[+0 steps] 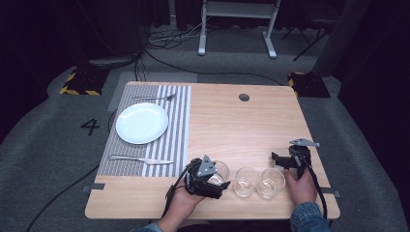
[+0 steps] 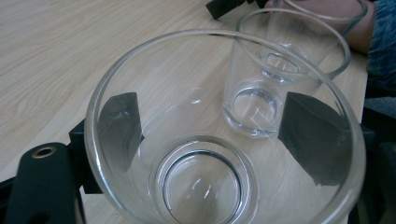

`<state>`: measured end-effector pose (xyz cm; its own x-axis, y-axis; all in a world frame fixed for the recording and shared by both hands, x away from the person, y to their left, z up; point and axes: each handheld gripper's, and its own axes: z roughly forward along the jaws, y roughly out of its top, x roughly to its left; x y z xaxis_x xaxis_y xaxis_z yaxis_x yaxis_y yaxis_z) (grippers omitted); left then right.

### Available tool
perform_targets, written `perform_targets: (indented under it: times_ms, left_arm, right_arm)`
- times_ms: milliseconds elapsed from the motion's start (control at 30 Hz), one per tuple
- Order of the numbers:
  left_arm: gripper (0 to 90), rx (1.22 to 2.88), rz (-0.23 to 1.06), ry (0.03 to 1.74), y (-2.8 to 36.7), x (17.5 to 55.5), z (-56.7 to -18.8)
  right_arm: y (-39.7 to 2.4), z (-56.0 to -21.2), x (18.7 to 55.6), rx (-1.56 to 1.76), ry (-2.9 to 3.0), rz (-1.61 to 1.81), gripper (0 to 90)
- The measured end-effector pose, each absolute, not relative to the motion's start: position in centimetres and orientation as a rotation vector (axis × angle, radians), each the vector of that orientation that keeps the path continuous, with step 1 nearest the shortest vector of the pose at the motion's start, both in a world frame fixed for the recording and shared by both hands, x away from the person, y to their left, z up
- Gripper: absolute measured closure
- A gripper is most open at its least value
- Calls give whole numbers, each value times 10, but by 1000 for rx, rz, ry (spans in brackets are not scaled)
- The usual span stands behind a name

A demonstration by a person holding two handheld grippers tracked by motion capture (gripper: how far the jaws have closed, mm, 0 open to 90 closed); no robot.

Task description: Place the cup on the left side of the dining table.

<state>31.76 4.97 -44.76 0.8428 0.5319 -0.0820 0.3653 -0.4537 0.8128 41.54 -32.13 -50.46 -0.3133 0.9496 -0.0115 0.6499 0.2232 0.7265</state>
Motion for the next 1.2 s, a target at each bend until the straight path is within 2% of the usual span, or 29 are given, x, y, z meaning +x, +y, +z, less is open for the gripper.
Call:
perform_targets:
  times_ms: [333, 1200]
  left_arm:
    - [191, 2106, 243, 603, 60, 316, -426]
    - [192, 2025, 263, 693, 104, 329, -400]
  right_arm:
    - [-321, -505, 415, 1473, 2044, 872, 84]
    - [-321, -505, 415, 1471, 2045, 870, 84]
